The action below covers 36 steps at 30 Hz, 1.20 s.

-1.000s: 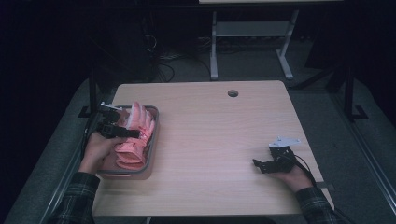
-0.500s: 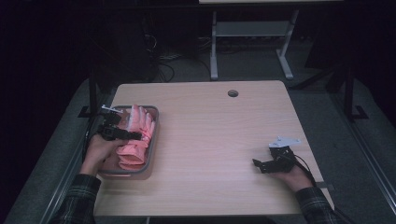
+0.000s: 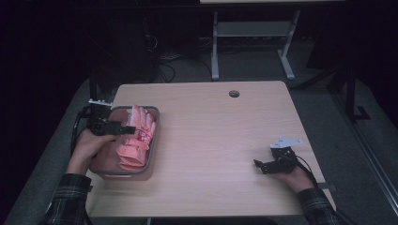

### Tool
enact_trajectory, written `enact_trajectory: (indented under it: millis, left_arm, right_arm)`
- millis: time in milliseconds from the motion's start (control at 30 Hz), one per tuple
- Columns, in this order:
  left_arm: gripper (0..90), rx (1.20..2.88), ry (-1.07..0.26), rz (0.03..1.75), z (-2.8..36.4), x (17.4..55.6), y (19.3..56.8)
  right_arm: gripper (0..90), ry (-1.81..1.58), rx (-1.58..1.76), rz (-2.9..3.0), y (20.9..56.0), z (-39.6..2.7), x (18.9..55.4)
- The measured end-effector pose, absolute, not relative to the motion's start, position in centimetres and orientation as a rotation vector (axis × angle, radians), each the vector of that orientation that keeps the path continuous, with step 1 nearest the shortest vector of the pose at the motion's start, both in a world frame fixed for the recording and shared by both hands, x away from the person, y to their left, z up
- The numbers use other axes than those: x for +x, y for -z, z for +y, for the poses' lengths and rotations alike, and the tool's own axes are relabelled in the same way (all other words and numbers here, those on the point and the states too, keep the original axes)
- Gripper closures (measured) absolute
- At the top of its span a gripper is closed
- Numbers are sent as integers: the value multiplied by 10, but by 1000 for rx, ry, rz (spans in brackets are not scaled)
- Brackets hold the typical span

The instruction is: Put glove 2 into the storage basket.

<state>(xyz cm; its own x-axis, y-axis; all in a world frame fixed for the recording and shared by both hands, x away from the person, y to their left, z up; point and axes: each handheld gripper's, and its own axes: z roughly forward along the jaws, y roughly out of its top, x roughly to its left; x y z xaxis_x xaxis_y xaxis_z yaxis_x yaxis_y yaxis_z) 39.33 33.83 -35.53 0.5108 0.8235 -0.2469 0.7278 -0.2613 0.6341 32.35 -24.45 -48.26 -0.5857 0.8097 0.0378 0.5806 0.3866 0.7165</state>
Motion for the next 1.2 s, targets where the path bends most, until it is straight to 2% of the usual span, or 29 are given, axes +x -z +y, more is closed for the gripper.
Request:
enact_trajectory:
  millis: [467, 1200]
  left_arm:
    - [150, 2050, -262, 1087, 312, 382, 315]
    - [151, 2075, -249, 837, 229, 363, 317]
  right_arm:
    - [89, -1011, 1210, 2331, 483, -245, 324]
    - [89, -1012, 1211, 2332, 483, -245, 324]
